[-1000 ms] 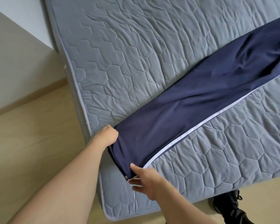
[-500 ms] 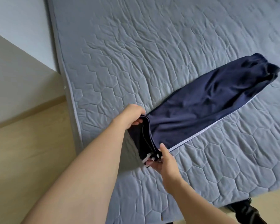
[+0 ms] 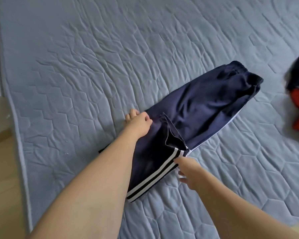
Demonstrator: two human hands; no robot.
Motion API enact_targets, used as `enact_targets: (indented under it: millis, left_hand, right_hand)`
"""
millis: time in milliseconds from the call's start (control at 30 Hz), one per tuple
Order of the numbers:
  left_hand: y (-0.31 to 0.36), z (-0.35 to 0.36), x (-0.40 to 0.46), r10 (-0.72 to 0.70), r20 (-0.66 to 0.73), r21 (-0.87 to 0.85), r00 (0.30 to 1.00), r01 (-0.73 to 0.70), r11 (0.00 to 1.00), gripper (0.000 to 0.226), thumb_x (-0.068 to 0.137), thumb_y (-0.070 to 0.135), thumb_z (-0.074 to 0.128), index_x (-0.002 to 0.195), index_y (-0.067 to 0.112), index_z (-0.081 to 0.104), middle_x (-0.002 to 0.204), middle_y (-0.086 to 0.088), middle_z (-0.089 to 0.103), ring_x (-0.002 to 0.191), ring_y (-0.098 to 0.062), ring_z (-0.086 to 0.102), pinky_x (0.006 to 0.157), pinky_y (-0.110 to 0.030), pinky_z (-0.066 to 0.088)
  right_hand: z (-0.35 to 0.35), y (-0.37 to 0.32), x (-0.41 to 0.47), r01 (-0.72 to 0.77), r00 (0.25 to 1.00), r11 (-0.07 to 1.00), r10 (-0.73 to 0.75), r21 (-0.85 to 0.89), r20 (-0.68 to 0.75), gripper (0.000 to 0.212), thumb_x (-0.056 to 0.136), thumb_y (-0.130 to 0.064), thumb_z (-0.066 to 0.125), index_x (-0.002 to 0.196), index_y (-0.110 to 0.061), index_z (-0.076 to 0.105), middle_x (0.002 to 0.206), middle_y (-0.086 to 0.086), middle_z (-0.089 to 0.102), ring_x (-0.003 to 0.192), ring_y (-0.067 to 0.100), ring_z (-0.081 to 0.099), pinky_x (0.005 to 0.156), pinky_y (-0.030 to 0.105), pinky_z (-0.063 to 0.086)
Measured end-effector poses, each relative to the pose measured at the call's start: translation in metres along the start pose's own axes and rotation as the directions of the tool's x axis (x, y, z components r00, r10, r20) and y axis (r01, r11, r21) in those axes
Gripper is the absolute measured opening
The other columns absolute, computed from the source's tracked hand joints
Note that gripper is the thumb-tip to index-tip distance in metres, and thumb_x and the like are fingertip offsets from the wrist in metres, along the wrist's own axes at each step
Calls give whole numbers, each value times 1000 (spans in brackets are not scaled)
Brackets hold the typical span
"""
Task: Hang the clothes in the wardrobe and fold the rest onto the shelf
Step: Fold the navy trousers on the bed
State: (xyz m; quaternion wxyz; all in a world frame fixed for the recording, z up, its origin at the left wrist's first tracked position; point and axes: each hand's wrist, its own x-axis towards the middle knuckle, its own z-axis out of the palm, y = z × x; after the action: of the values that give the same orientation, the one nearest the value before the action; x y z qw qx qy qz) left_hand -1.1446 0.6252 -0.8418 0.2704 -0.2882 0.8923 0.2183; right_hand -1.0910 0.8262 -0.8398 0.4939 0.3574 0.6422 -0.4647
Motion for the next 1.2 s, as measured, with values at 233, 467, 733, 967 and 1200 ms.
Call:
enact_targets:
  millis: [233, 467, 733, 967, 1200]
  left_hand:
    - [-1, 31, 20, 27, -15, 74, 1000, -26, 997, 29, 97, 41, 42, 114, 21, 55, 139, 1, 27, 126, -26, 32, 107, -36, 29]
    - [15, 24, 31, 86, -194, 38, 977, -80, 996, 42, 104, 31, 28, 108, 0, 58, 127, -10, 43, 100, -33, 55, 89, -42, 42]
    - [25, 36, 47, 283, -108, 236, 953, -253, 938, 53, 89, 66, 39, 102, 16, 55, 127, -1, 43, 119, -25, 41, 103, -39, 32]
    - [115, 10, 58, 300, -195, 144, 934, -275, 950, 31, 95, 35, 44, 116, 12, 48, 123, -8, 54, 115, -29, 49, 99, -37, 33]
    - [288, 8, 105, 246, 135, -77, 960, -237, 968, 60, 84, 38, 45, 141, 25, 32, 139, -7, 45, 126, -28, 37, 104, -37, 31]
  right_hand:
    - [10, -11, 31, 99, 978, 981, -65, 167, -196, 26, 87, -41, 54, 96, -16, 53, 127, 11, 35, 76, 21, 47, 70, 15, 49]
    - [-2, -32, 44, 116, 957, 972, -54, 203, -286, 34, 97, -34, 43, 109, -5, 56, 125, 8, 33, 65, 16, 43, 58, 21, 41]
    - [-31, -33, 51, 173, 939, 925, -51, 339, -339, 40, 80, -34, 68, 102, -13, 42, 111, 7, 52, 83, 19, 52, 76, 31, 42]
    - [-128, -122, 70, 318, 924, 747, -107, 584, -366, 48, 83, -24, 68, 119, -10, 41, 108, 12, 59, 82, 21, 57, 71, 31, 49]
    - [-213, -185, 86, 327, 943, 784, -230, 528, -242, 18, 85, -11, 63, 102, -8, 61, 73, 5, 59, 52, 16, 55, 44, 21, 45]
